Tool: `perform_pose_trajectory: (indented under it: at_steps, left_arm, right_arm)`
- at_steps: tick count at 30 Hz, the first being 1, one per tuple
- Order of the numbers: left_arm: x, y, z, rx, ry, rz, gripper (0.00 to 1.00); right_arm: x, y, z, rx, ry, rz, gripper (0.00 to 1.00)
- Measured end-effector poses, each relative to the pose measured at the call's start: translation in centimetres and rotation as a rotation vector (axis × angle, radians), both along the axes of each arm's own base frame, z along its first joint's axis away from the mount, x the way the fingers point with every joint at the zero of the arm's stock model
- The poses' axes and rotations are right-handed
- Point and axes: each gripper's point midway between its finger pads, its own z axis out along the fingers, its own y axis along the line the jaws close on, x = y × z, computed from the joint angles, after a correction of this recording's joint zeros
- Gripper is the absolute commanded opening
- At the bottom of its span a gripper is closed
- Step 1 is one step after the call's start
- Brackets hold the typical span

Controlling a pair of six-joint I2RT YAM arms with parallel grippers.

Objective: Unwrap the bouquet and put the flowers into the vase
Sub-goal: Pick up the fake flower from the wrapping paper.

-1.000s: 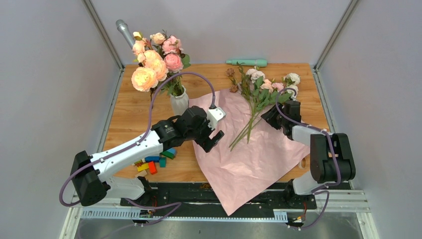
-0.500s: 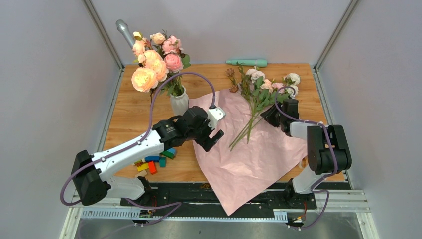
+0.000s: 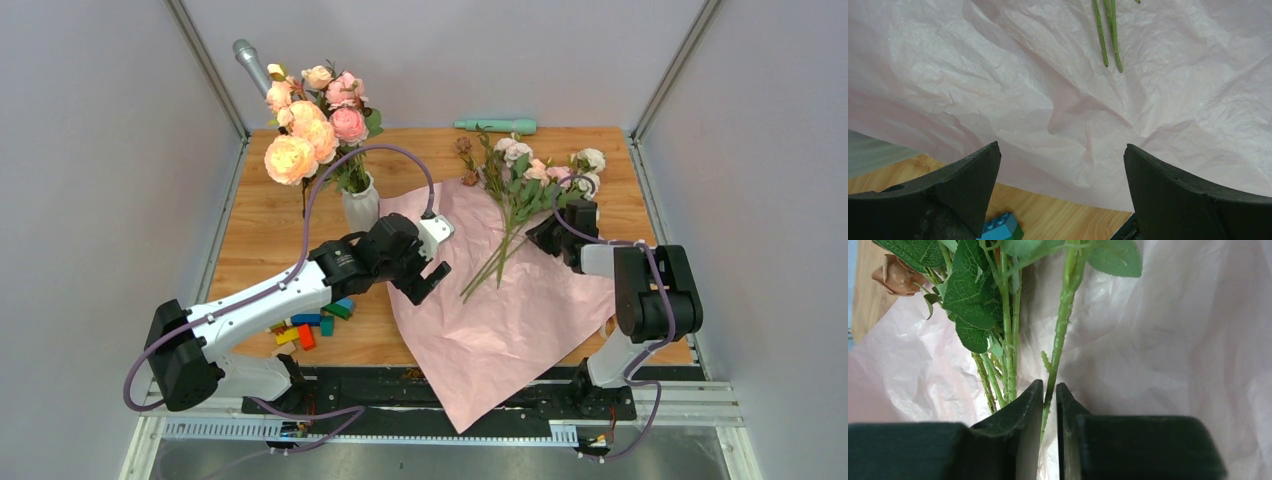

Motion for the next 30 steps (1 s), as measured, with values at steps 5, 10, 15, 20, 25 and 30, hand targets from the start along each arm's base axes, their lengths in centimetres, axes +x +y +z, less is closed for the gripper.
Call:
perform_pose_trajectory:
  at_steps: [5, 10, 15, 20, 25, 30]
  left_arm:
    - [0.0, 0.0, 0.0, 0.000, -0.001, 0.000, 1.00]
    - [0.0, 0.0, 0.0, 0.001, -0.001, 0.001, 1.00]
    - [0.1, 0.1, 0.0, 0.002, -0.002, 0.003, 1.00]
    - [0.1, 0.1, 0.0, 0.002, -0.003, 0.003, 1.00]
    - [0.1, 0.1, 0.0, 0.004, -0.004, 0.006, 1.00]
    - [0.2, 0.2, 0.0, 0.006, -0.007, 0.009, 1.00]
  right_arm:
    - [0.0, 0.0, 0.1, 0.014, 0.002, -0.012, 0.02]
    - [-0.3, -0.4, 1.2, 0.005, -0.019, -0.039, 0.00]
    - [-1.0, -1.1, 2.8, -0.018, -0.051, -0.071, 0.00]
    - [-1.6, -2.2, 3.6, -0.064, -0.053, -0.114, 0.00]
    - [-2.6, -3.4, 3.6, -0.154, -0.030, -0.136, 0.00]
    - [-3.6, -4.8, 5.7, -0.256, -0.063, -0.168, 0.00]
